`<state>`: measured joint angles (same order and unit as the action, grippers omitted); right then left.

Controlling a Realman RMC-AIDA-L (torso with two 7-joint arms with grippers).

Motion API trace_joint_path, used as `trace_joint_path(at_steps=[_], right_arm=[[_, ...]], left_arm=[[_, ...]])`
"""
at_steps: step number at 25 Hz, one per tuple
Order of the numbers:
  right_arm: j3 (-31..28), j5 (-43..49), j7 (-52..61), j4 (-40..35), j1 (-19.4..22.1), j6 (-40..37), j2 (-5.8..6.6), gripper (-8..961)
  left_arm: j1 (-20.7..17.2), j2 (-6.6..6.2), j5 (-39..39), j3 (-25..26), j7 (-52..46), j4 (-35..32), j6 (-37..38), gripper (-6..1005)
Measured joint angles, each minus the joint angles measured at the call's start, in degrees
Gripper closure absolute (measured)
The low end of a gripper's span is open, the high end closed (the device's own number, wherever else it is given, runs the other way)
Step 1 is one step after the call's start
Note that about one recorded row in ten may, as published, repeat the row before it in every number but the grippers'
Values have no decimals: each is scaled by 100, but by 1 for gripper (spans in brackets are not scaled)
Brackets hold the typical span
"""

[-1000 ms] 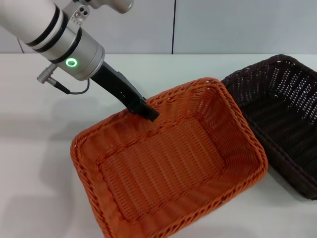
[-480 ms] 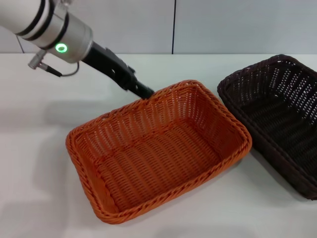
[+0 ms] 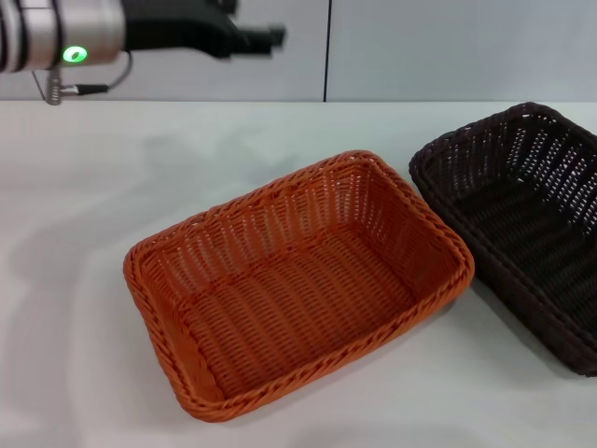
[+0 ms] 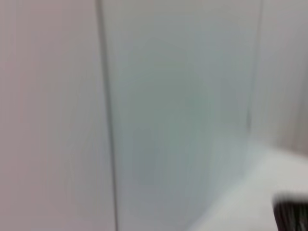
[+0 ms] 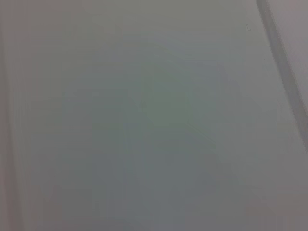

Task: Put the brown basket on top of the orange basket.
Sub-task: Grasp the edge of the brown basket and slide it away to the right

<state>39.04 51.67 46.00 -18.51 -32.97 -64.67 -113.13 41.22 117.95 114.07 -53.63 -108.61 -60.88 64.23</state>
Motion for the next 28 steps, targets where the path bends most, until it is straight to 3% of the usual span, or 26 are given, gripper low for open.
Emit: trace_joint_path(at_steps=[2, 3, 7, 10, 11, 12, 15, 20, 28], right_arm=[[95, 795, 913, -397, 34, -7, 172, 379], [114, 1421, 1509, -694, 37, -55, 294, 379], [90, 3718, 3552, -1700, -56, -557, 706, 379], [-158, 5409, 4691, -2407, -367, -1436, 993, 378], [-724, 7117, 5377, -2999, -800, -2427, 1141, 378], [-724, 7117, 5377, -2999, -800, -2427, 1141, 378], [-1049, 8327, 5525, -3250, -1194, -3085, 1241, 378], [-882, 9309, 5481, -3319, -1449, -3421, 1272, 379], [73, 9742, 4921, -3312, -1322, -3631, 1071, 380]], left_arm=[[-437, 11, -1647, -32, 1195, 283, -434, 153], [-437, 11, -1647, -32, 1195, 283, -434, 153], [-727, 11, -3820, -48, 3136, 1224, -513, 153], [-753, 8, -4148, -51, 3525, 1483, -487, 153], [-756, 6, -4384, -52, 3833, 1707, -464, 154], [-756, 6, -4384, -52, 3833, 1707, -464, 154], [-735, 19, -4780, -56, 4245, 1989, -360, 154], [-707, 37, -5478, -62, 4900, 2444, -99, 154], [-566, 44, -5996, -64, 5298, 3126, -24, 154]])
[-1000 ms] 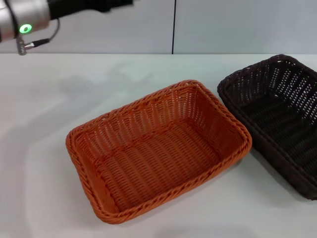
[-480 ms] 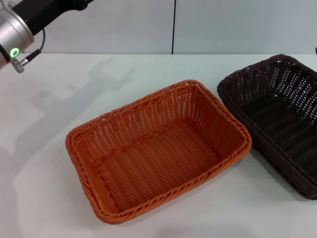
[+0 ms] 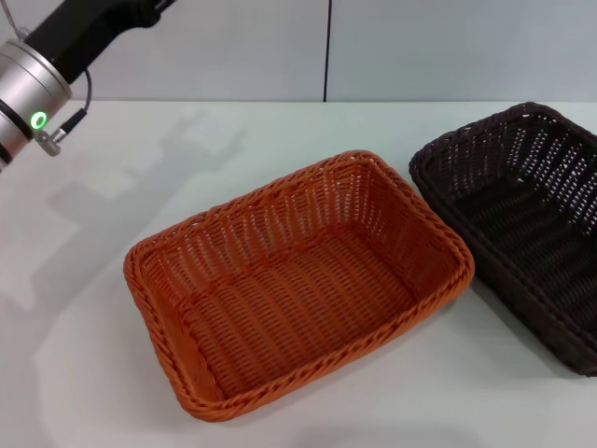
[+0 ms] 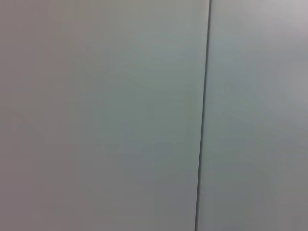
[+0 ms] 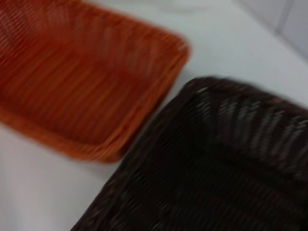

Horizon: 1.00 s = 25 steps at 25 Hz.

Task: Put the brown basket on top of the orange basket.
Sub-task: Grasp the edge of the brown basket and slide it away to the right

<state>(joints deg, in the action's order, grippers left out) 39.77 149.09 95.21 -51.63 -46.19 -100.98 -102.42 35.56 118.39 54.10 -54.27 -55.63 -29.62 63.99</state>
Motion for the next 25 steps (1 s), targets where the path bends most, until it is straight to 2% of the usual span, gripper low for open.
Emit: trace_joint_path(at_steps=[5, 8, 9, 10, 13, 14, 15, 18, 19, 20, 21, 24, 25], right_arm=[[526, 118, -324, 41, 126, -145, -89, 381], [785, 178, -456, 72, 176, -161, -175, 382], [934, 195, -545, 97, 196, -215, -251, 382], [934, 195, -545, 97, 196, -215, -251, 382], [1155, 214, -630, 86, 219, -345, -397, 382], [1275, 244, -694, 67, 224, -442, -504, 382], [1275, 244, -694, 67, 224, -442, -504, 383], [1361, 305, -804, 74, 209, -606, -642, 383], [1379, 325, -883, 89, 185, -742, -740, 383], [1379, 325, -883, 89, 185, -742, -740, 383], [1380, 328, -925, 87, 178, -817, -791, 384], [1386, 328, -1033, 44, 130, -1128, -989, 384], [1386, 328, -1033, 44, 130, -1128, -989, 384]], left_arm=[[31, 4, -21, 0, 9, 92, -3, 155], [50, 9, -81, -2, 18, 137, -3, 155], [50, 9, -81, -2, 18, 137, -3, 155], [50, 9, -81, -2, 18, 137, -3, 155], [114, 18, -304, -23, 30, 348, 18, 154], [119, 18, -312, -36, 31, 379, 23, 153], [118, 18, -314, -36, 32, 383, 23, 153], [118, 18, -320, -40, 42, 425, 29, 153], [118, 18, -320, -40, 48, 434, 30, 153], [118, 18, -321, -40, 56, 446, 32, 153], [118, 17, -321, -40, 68, 459, 33, 153], [117, 17, -324, -40, 110, 490, 34, 153], [117, 16, -325, -40, 120, 493, 35, 154]])
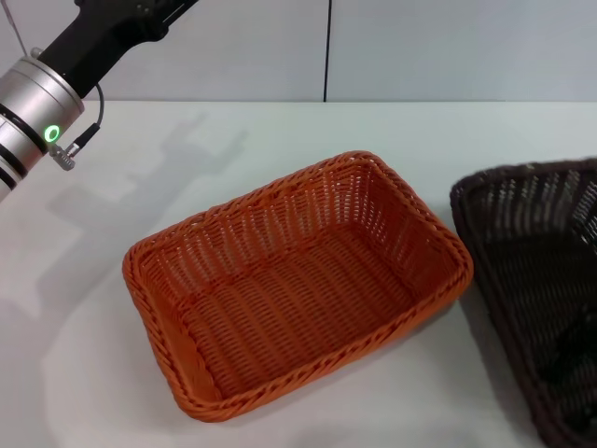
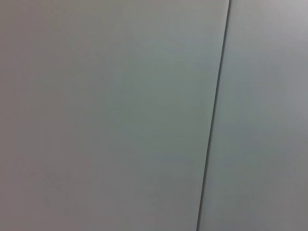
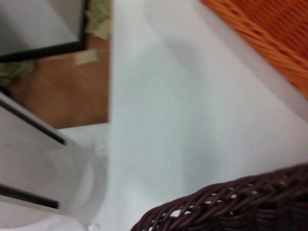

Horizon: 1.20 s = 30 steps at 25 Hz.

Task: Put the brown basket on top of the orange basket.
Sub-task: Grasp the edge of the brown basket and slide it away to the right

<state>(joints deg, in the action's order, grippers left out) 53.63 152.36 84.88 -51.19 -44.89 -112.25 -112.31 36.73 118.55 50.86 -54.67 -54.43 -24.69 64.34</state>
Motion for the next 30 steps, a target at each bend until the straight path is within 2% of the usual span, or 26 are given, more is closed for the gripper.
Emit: trace_joint_path(at_steps=[3, 4, 5, 8, 9, 13, 16, 20, 23, 24, 25, 26, 27, 28, 30], right_arm=[[106, -4, -7, -16, -55, -194, -140, 385], [240, -12, -7, -22, -81, -301, -235, 385], [240, -12, -7, -22, -81, -301, -235, 385], [402, -24, -7, -35, -137, -499, -397, 385], [494, -30, -7, -42, -176, -629, -499, 386], [592, -58, -38, -48, -243, -792, -581, 386], [600, -174, -94, -22, -312, -887, -595, 386], [351, -203, -92, -235, -329, -846, -501, 385], [-180, -203, -90, -650, -348, -809, -385, 384], [-527, -203, -77, -913, -386, -700, -260, 383], [-527, -203, -77, -913, -386, -700, -260, 382], [-679, -204, -52, -1007, -414, -620, -189, 382], [-961, -203, 18, -1090, -486, -364, -39, 382], [-961, -203, 18, -1090, -486, -364, -39, 382], [-1150, -203, 102, -1112, -541, -117, 72, 381]], left_arm=[[-6, -15, -3, 21, 9, 0, 1, 154], [-13, -18, -5, 38, 11, 0, 0, 154], [-19, -21, -8, 50, 22, 0, 1, 154], [-32, -30, -20, 65, 65, 0, -1, 154], [-38, -33, -35, 71, 109, 0, -12, 154], [-48, -37, -42, 82, 174, 0, -65, 154], [-53, -45, -42, 89, 231, -1, -103, 154], [-53, -45, -42, 89, 246, 0, -110, 155], [-42, -45, -42, 98, 283, -1, -156, 155], [-42, -45, -42, 98, 283, -1, -156, 155], [-27, -44, -43, 105, 305, -1, -162, 155], [-7, -43, -45, 107, 320, -1, -192, 155], [-2, -43, -47, 114, 320, 0, -209, 155], [0, -43, -48, 122, 320, -1, -223, 155], [2, -42, -52, 146, 320, 0, -236, 155]])
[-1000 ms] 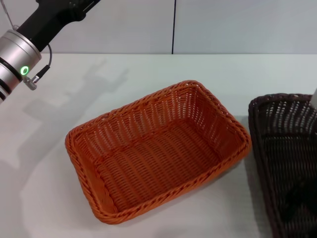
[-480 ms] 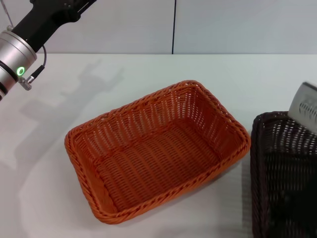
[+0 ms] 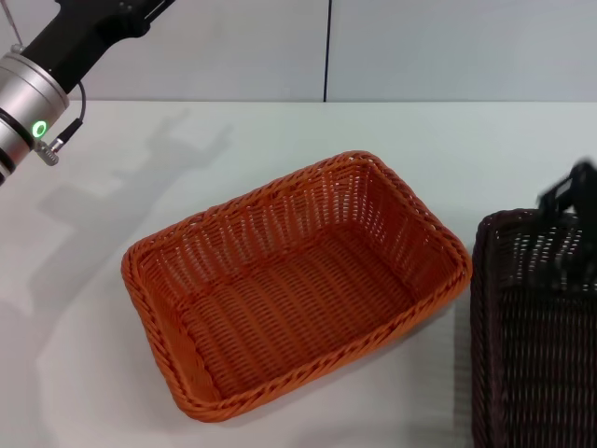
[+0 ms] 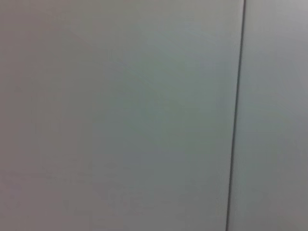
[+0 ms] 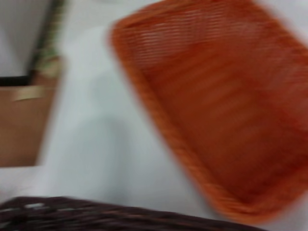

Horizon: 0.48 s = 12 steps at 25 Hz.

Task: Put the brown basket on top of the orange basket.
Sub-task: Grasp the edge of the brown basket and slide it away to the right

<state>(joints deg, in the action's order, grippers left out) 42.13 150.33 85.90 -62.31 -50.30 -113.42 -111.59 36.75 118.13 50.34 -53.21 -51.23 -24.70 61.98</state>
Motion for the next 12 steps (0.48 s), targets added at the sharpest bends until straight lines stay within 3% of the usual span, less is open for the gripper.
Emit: trace_joint_path(at_steps=[4, 12], right_arm=[[-91, 26, 209, -29, -23, 475, 119, 381], [-51, 430, 252, 79, 52, 1257, 132, 379]], left_arm=[[-18, 0, -14, 29, 0, 0, -16, 154], [-27, 2, -128, 33, 0, 8, -92, 153]])
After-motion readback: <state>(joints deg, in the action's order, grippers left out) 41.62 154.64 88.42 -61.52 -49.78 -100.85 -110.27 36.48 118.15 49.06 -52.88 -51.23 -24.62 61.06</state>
